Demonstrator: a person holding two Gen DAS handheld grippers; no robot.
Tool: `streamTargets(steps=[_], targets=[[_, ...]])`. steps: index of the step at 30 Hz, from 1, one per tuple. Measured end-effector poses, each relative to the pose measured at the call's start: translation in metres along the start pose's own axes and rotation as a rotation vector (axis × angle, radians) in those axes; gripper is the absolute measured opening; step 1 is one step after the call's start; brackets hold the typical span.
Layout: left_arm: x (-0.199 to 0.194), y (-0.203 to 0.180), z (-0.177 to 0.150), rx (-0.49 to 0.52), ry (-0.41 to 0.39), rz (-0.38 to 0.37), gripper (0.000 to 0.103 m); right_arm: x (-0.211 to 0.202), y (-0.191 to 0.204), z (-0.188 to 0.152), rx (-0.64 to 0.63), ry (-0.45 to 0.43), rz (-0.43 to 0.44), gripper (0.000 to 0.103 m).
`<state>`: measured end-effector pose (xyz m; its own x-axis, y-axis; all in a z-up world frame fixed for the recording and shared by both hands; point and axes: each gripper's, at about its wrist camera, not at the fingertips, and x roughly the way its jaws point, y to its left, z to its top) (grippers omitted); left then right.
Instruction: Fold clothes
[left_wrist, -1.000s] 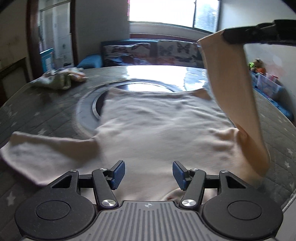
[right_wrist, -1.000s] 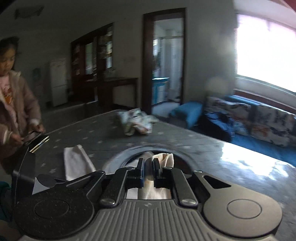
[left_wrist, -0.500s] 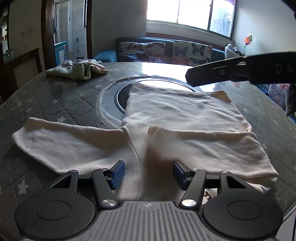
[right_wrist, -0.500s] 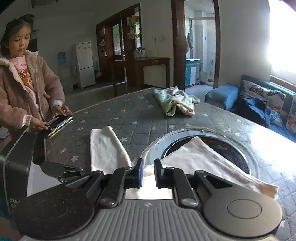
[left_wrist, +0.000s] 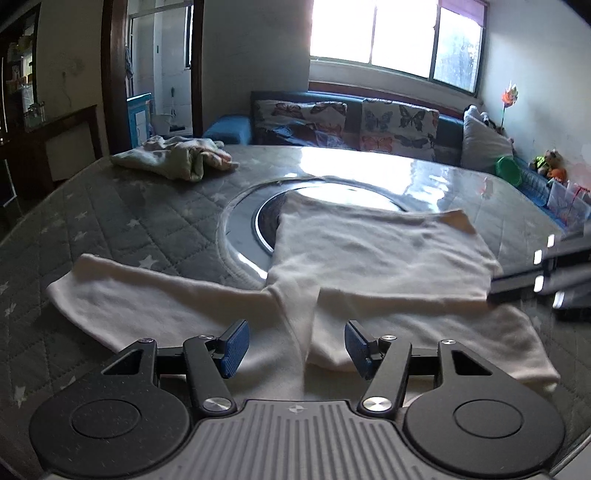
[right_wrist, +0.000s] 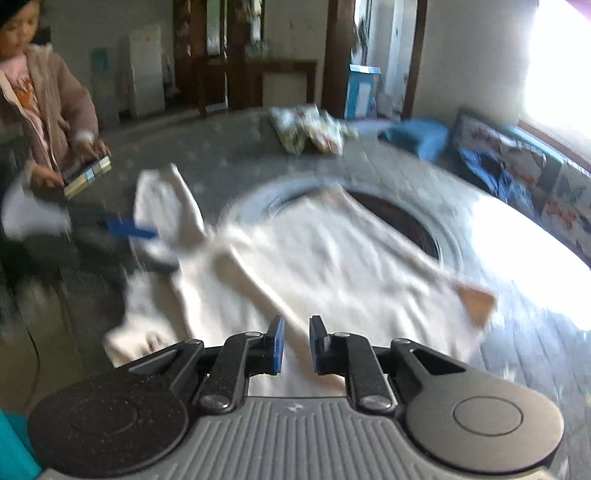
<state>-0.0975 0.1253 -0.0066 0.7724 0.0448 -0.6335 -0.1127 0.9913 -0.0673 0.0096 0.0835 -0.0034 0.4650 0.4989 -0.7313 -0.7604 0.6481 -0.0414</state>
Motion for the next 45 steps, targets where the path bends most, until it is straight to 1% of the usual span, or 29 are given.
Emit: streamTargets(steps=[2,5,7,10,14,16,17,18,20,22,24,27,31,34,39,42,45], targets=[[0.003,-0.006,0.002,0.012,0.001,-0.028,0.059,0.004,-0.003,-0.014,-0.002,0.027,-0.014,0.014],[0.014,-0.018,0.003,0.038,0.015,-0.073,0.059,0.009,-0.009,-0.029,0.031,0.048,-0.022,0.014],[0.021,-0.022,0.003,0.047,0.028,-0.08,0.058,0.012,-0.01,-0.036,0.033,0.053,-0.034,0.014],[0.03,-0.026,0.004,0.058,0.045,-0.089,0.057,0.006,-0.009,-0.034,0.027,0.033,-0.042,0.014],[0.035,-0.029,0.01,0.072,0.026,-0.092,0.057,0.0,-0.011,-0.031,0.03,0.007,-0.05,0.015],[0.045,-0.03,0.011,0.07,0.041,-0.082,0.053,0.005,-0.013,-0.034,0.037,0.021,-0.053,0.015],[0.048,-0.029,0.011,0.069,0.046,-0.078,0.05,0.008,-0.013,-0.035,0.04,0.03,-0.054,0.015],[0.049,-0.028,0.01,0.066,0.045,-0.073,0.05,0.011,-0.014,-0.037,0.043,0.039,-0.056,0.016],[0.049,-0.026,0.009,0.057,0.043,-0.07,0.05,0.009,-0.012,-0.036,0.042,0.027,-0.057,0.016],[0.042,-0.018,0.01,0.028,0.033,-0.081,0.05,0.005,-0.008,-0.032,0.03,0.012,-0.047,0.02],[0.035,-0.008,0.01,0.006,0.016,-0.051,0.05,0.004,-0.003,-0.028,0.014,0.002,-0.029,0.022],[0.024,0.019,0.011,-0.063,-0.006,0.023,0.05,0.006,0.006,-0.021,-0.014,-0.011,0.002,0.023],[0.017,0.06,0.012,-0.147,-0.019,0.169,0.052,0.016,0.021,-0.011,-0.042,-0.023,0.048,0.027],[0.014,0.088,0.015,-0.184,-0.035,0.299,0.052,0.023,0.029,-0.006,-0.053,-0.027,0.071,0.027],[0.014,0.136,0.016,-0.281,-0.048,0.457,0.054,0.032,0.036,-0.002,-0.065,-0.026,0.087,0.029],[0.019,0.156,0.016,-0.334,-0.032,0.489,0.054,0.033,0.038,-0.002,-0.068,-0.021,0.088,0.03],[0.028,0.169,0.015,-0.354,-0.01,0.486,0.053,0.034,0.039,-0.002,-0.067,-0.016,0.086,0.032]])
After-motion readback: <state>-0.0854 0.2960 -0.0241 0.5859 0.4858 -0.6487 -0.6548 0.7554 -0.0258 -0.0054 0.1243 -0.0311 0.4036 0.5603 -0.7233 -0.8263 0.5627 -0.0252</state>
